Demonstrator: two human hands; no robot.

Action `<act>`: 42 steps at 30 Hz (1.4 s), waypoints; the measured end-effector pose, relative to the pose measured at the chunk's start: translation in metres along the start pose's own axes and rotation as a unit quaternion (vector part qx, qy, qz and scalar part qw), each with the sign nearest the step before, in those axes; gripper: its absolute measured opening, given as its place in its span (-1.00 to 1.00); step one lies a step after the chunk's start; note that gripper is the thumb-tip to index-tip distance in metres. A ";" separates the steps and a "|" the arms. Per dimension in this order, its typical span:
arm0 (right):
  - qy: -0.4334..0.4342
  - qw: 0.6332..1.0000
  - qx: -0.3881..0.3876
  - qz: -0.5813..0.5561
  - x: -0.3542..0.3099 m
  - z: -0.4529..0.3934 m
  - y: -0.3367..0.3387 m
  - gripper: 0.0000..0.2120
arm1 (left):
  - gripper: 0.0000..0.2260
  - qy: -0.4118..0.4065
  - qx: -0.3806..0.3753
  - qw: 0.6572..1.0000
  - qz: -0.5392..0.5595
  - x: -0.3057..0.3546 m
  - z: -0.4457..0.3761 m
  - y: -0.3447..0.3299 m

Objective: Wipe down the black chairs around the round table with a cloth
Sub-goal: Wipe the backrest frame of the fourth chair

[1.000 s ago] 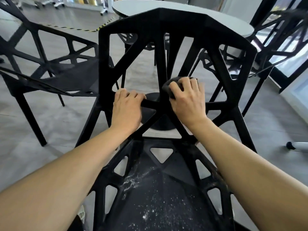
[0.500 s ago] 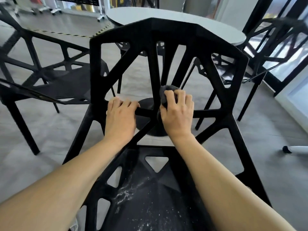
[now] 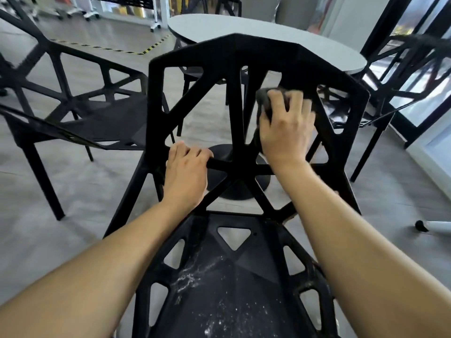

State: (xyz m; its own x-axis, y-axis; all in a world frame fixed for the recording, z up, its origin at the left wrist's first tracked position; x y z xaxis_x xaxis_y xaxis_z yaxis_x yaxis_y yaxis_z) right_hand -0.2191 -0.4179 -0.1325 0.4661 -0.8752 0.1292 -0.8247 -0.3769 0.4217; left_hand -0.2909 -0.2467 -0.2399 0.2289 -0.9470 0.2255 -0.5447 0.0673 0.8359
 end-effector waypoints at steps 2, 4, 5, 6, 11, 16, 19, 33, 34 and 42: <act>-0.017 0.997 -0.066 -0.045 -0.022 0.053 -0.012 -0.78 | -0.70 0.005 0.005 1.000 0.009 -0.003 0.001 -0.001; 0.000 0.992 -0.112 -0.058 -0.045 0.100 -0.019 -0.79 | -0.68 0.007 -0.002 1.000 0.016 -0.002 0.001 -0.003; 0.022 0.989 -0.132 -0.057 -0.056 0.118 -0.022 -0.81 | -0.68 0.010 -0.005 1.000 0.019 -0.002 0.001 -0.003; 0.039 0.986 -0.150 -0.056 -0.063 0.132 -0.025 -0.82 | -0.70 0.011 -0.009 1.000 0.019 -0.003 0.002 -0.004; 0.056 0.981 -0.170 -0.082 -0.062 0.118 -0.021 -0.83 | -0.68 0.010 -0.012 1.000 0.011 -0.004 0.001 -0.004; -0.050 0.993 -0.088 -0.064 -0.040 0.065 -0.015 -0.83 | -0.75 -0.021 0.044 0.999 0.022 0.001 0.001 0.002; -0.008 0.992 -0.104 -0.066 -0.059 0.101 -0.020 -0.84 | -0.68 -0.026 0.000 0.999 0.030 0.003 0.001 0.002; -0.006 0.937 -0.089 -0.339 -0.158 0.047 0.003 -0.75 | -0.79 0.341 -0.096 0.878 0.321 -0.167 0.103 0.076; 0.002 0.935 -0.087 -0.345 -0.176 0.038 0.003 -0.73 | -0.78 0.340 -0.117 0.874 0.328 -0.166 0.111 0.076; -0.048 0.907 -0.167 -0.384 -0.231 0.074 -0.003 -0.67 | -0.55 0.329 -0.158 0.832 0.418 -0.161 0.134 0.070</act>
State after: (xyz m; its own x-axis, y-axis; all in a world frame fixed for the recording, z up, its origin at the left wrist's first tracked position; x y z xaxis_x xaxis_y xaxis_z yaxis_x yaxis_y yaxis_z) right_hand -0.3480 -0.2370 -0.2298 0.8190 -0.4221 -0.3887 -0.1191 -0.7877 0.6045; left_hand -0.4745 -0.1315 -0.2849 0.3258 -0.1565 0.9324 -0.5197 0.7942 0.3149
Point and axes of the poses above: each hand's wrist, its own z-axis away from the middle knuckle, its own y-axis out of the back of the hand, x = y × z, the point moved 10 cm from there along -z, towards the middle knuckle, and after that the axes turned 8 degrees about y, right-handed, at the moved point
